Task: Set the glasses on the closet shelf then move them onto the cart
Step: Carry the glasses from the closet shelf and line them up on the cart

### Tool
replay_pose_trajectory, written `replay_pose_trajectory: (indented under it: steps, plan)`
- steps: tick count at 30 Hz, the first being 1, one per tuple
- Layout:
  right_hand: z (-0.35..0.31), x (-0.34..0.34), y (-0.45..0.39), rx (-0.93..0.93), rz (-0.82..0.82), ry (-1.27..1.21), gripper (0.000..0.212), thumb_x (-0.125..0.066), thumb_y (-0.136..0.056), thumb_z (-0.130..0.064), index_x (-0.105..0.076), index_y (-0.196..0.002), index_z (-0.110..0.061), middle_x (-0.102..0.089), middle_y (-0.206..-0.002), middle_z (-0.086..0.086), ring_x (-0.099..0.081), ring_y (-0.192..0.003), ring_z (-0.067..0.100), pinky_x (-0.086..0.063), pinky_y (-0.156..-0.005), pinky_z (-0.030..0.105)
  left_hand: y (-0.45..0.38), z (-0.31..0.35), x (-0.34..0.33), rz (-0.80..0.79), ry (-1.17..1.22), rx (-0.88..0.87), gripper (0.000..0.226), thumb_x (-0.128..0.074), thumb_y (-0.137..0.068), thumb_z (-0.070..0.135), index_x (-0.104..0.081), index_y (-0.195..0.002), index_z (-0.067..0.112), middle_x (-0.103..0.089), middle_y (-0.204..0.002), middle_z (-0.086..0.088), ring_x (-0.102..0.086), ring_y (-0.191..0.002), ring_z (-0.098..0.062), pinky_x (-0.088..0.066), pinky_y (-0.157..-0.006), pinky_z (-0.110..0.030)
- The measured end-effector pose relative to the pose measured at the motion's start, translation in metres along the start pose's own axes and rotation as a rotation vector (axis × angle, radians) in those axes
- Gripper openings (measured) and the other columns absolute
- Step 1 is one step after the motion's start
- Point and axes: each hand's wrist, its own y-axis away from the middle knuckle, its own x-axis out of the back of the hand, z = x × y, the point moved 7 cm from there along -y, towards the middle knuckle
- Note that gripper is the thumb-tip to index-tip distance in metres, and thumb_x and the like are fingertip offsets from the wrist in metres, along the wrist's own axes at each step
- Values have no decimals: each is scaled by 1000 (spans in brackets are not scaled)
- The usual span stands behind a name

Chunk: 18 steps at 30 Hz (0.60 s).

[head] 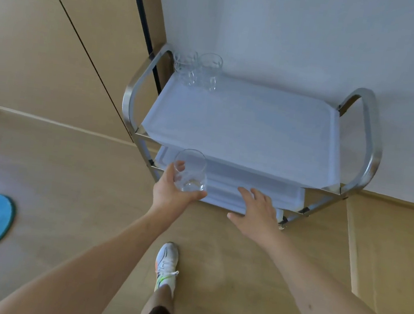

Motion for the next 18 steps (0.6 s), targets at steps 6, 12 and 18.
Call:
replay_pose_trajectory:
  steps: [6,12,18]
  plan:
    - [-1,-14,-15,0,-12,24,79,-60,-93,-53,-22,-158,-31,-19,-165,6,-16,-149,31,-26,-118,45,-7,-23,-7,-3,18,36,80,-95,-64,23,-51,-129,38,-53,-122,24,-54,-121,-8,-47,-94,-25]
    - [11,-64,-76,-9,-3,35,79,-59,-94,-54,-21,-158,-31,-19,-165,4,-15,-150,30,-25,-119,46,-58,-86,-30,-39,3,66,81,-95,-61,28,-51,-129,42,-56,-124,27,-57,-121,-7,-50,-104,-37]
    - [29,-125,-141,-23,31,41,77,-60,-94,-53,-23,-158,-30,-22,-164,5,-17,-149,31,-26,-118,46,-113,-152,-58,-48,2,41,79,-95,-64,24,-50,-128,40,-54,-123,27,-54,-119,-5,-48,-92,-24]
